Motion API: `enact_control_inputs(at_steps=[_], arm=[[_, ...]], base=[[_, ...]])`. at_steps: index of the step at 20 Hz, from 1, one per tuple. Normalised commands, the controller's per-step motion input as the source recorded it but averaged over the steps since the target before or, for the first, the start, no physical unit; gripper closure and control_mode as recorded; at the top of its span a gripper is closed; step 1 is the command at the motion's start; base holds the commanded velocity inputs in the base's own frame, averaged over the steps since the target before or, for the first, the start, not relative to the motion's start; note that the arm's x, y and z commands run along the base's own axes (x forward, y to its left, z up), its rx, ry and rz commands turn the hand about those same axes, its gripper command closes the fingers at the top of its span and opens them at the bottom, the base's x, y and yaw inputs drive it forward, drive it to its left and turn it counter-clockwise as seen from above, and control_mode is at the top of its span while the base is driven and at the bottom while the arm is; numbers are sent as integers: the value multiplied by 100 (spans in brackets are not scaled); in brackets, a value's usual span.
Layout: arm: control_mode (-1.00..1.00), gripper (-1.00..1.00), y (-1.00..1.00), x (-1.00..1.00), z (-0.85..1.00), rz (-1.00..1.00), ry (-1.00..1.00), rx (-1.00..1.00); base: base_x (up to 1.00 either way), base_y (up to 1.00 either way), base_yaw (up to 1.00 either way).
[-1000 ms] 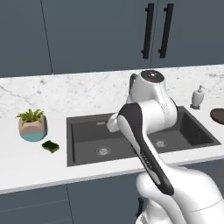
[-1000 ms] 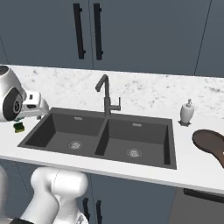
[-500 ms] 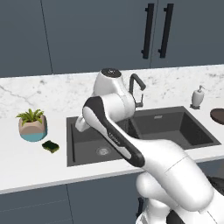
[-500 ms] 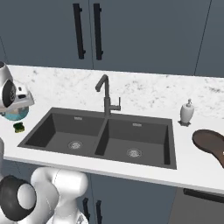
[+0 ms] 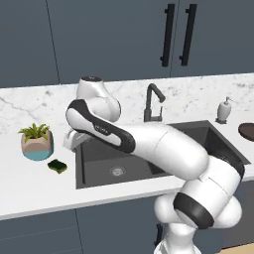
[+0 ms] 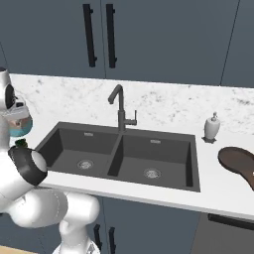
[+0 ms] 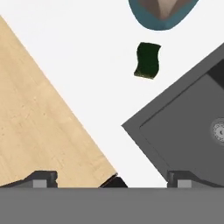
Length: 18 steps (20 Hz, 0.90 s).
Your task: Pick the pan and sponge and place them into the sink. Then turn on the water.
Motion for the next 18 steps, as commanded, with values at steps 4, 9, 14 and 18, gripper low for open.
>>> enact_control_inputs(at_steps=[4,9,14,18], arm=[[-100,-100,26,16,-57,12,0,0],[-100,-100,16,14,-58,8,-2,0],[-100,-100,34,18,-60,4,-2,0],[-100,-100,37,21,-24,2,1,-2]], base=[[0,0,0],[0,0,0],[0,0,0],[0,0,0]])
